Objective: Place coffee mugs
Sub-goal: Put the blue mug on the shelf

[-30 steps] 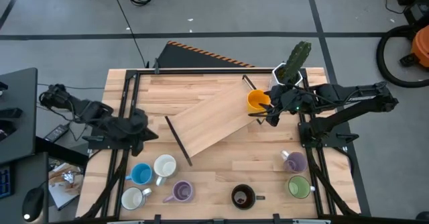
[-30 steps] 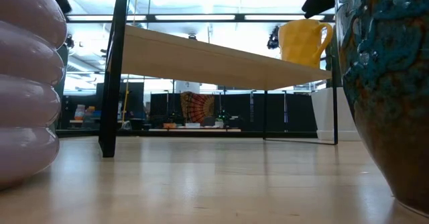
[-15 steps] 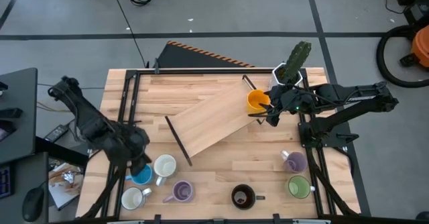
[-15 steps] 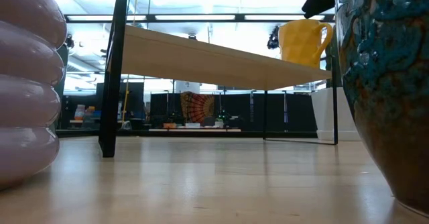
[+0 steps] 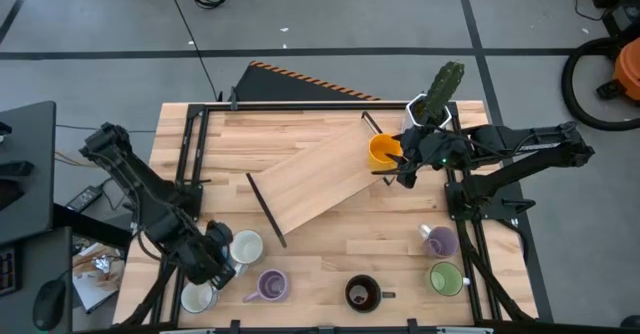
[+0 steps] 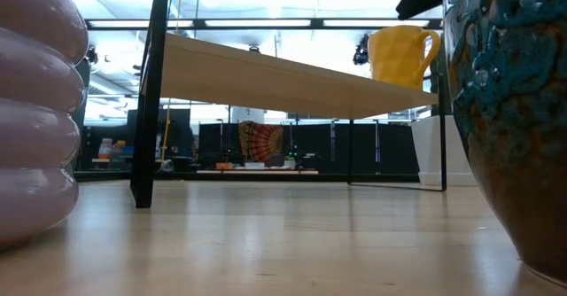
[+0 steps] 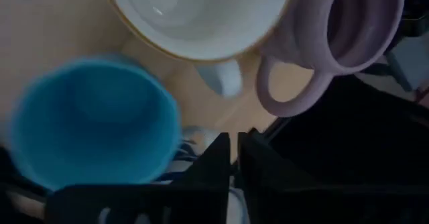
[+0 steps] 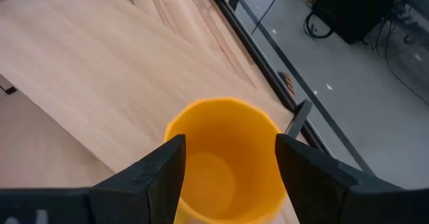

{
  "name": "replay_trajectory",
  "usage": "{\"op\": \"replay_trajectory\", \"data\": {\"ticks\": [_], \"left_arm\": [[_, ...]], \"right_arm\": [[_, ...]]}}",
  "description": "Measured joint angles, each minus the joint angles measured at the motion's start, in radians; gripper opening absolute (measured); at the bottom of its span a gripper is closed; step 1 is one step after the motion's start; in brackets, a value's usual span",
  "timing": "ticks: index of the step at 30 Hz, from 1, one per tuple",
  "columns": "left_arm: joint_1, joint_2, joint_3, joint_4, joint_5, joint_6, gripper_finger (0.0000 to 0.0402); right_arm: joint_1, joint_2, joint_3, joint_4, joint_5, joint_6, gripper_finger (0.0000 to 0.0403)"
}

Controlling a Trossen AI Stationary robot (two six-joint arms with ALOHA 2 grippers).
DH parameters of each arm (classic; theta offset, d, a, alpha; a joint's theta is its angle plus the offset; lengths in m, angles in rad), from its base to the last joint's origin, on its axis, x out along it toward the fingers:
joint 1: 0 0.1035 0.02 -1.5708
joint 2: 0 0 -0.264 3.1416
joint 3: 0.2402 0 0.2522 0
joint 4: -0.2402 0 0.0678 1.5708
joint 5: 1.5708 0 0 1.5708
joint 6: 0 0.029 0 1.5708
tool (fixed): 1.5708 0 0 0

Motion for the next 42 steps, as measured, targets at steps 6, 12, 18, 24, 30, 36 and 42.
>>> {"op": "replay_trajectory", "data": {"ticks": [6, 12, 18, 24, 30, 36, 42], "left_arm": [[0.002, 0.04, 0.0, 0.017, -0.007, -0.135, 0.0108], [0.002, 0.091, 0.0, 0.015, -0.025, -0.21, 0.0152], [0.018, 0.126, 0.0, 0.019, -0.047, -0.214, 0.0156], [0.051, 0.171, 0.0, 0.032, -0.046, -0.206, 0.0156], [0.075, 0.199, 0.0, 0.039, -0.045, -0.198, 0.0156], [0.079, 0.233, 0.0, 0.046, -0.046, -0.197, 0.0156], [0.087, 0.272, 0.0, 0.053, -0.045, -0.128, 0.0156]], "right_arm": [[-0.009, 0.0, 0.0, 0.068, 0.001, -0.079, 0.0236], [-0.028, 0.0, 0.0, 0.093, -0.006, -0.106, 0.0236], [-0.045, 0.0, 0.0, 0.097, -0.009, -0.116, 0.0236], [-0.044, 0.0, 0.0, 0.097, -0.04, -0.113, 0.0236], [-0.044, 0.0, 0.0, 0.103, -0.048, -0.113, 0.0236], [-0.044, 0.0, 0.0, 0.103, -0.065, -0.113, 0.0236], [-0.044, 0.0, 0.0, 0.103, -0.07, -0.113, 0.0236]]}}
